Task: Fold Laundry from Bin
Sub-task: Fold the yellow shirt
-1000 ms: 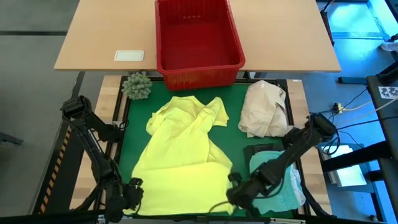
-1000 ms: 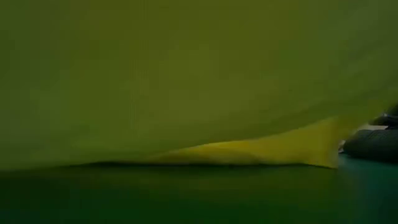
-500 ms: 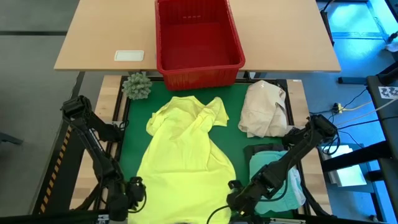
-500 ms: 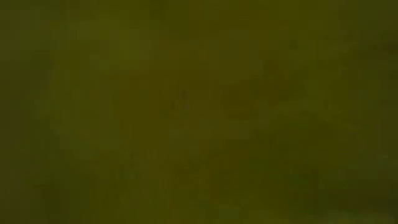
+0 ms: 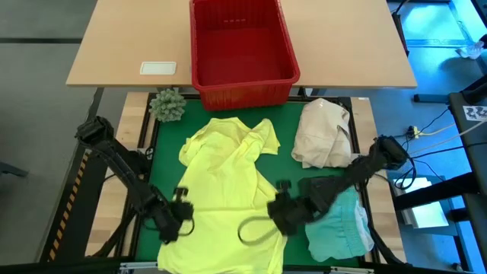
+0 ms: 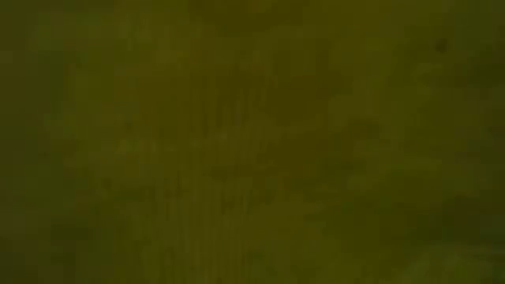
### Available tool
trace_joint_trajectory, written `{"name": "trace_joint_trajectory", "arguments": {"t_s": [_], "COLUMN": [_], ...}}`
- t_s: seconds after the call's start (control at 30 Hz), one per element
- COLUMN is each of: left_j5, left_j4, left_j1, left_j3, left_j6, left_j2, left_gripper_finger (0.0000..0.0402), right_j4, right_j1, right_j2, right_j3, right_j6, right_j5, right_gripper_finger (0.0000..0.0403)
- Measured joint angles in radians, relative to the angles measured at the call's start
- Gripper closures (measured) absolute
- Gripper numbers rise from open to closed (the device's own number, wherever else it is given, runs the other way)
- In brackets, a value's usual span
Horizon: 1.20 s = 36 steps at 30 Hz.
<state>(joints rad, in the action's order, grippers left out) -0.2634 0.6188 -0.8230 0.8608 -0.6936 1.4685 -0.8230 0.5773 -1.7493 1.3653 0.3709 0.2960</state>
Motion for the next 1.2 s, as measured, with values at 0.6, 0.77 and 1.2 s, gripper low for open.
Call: {"name": "trace_joint_trajectory", "arguments": {"t_s": [0.6, 0.77, 1.2], "left_j5": [-0.149, -0.149, -0.243], "left_j4": [-0.145, -0.234, -0.021], "left_j1": [0.574, 0.658, 0.695], "left_j3": [-0.175, -0.202, -0.201], "left_j6": [0.479, 0.501, 0.405], "left_j2": [0.0, -0.002, -0.001], "left_gripper_finger": [0.0338, 0.0338, 0.0338], "right_j4": [0.447, 0.529, 0.385], "right_j1": [-0.436, -0.447, -0.446], "right_j2": [-0.025, -0.069, -0.131], "right_j3": [-0.317, -0.32, -0.313], "right_j6": [-0.23, -0.262, -0.154], "right_j5": [-0.182, -0.237, -0.208], "right_gripper_finger": [0.0384, 0.0399, 0.0401]}}
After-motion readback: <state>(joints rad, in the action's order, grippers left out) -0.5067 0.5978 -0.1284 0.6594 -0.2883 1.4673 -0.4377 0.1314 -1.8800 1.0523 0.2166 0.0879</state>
